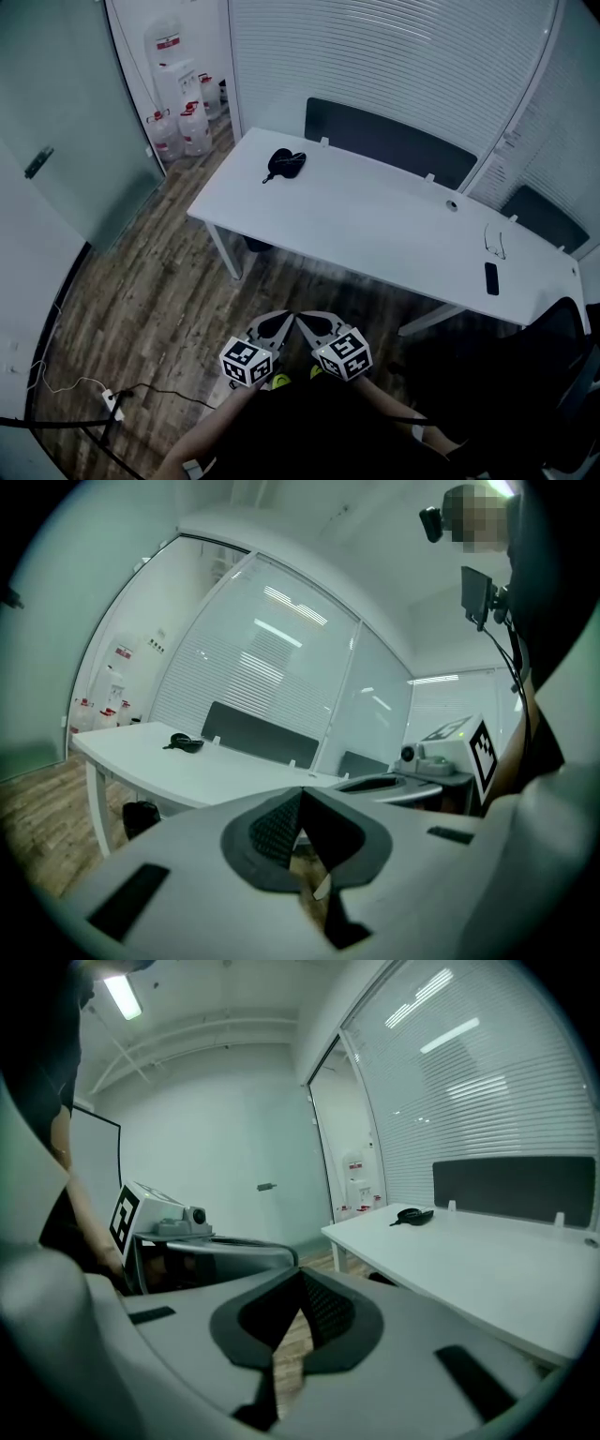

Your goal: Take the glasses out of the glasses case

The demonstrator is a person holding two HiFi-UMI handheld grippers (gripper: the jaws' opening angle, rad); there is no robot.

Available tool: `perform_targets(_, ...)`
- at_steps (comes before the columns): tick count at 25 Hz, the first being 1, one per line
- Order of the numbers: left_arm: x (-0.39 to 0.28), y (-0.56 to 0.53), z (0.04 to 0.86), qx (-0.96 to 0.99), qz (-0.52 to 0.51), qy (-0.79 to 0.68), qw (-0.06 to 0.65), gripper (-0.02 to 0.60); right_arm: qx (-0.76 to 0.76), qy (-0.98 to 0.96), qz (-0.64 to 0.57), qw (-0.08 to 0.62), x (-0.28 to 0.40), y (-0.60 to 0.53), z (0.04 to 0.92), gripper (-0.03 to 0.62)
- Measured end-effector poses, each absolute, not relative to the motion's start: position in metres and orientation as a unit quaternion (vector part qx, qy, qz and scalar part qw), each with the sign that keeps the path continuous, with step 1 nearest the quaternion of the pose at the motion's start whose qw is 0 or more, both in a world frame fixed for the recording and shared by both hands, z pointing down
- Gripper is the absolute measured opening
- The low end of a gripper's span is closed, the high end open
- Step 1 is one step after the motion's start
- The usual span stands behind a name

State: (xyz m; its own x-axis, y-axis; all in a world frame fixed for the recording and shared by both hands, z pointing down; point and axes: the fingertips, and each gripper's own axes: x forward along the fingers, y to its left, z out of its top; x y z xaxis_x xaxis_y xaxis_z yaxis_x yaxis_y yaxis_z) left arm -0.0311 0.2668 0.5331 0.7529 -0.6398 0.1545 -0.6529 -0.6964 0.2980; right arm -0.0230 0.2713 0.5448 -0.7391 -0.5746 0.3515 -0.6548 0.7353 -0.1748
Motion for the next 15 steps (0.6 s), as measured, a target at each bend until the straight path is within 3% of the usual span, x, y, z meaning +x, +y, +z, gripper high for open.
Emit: perform_targets(15,-0.033,0.286,0.546,0.921,0.020,-0.336,0.196,0.006,0.350,-0.909,0.154,0.163,-0.023,0.290,0.565,0.017)
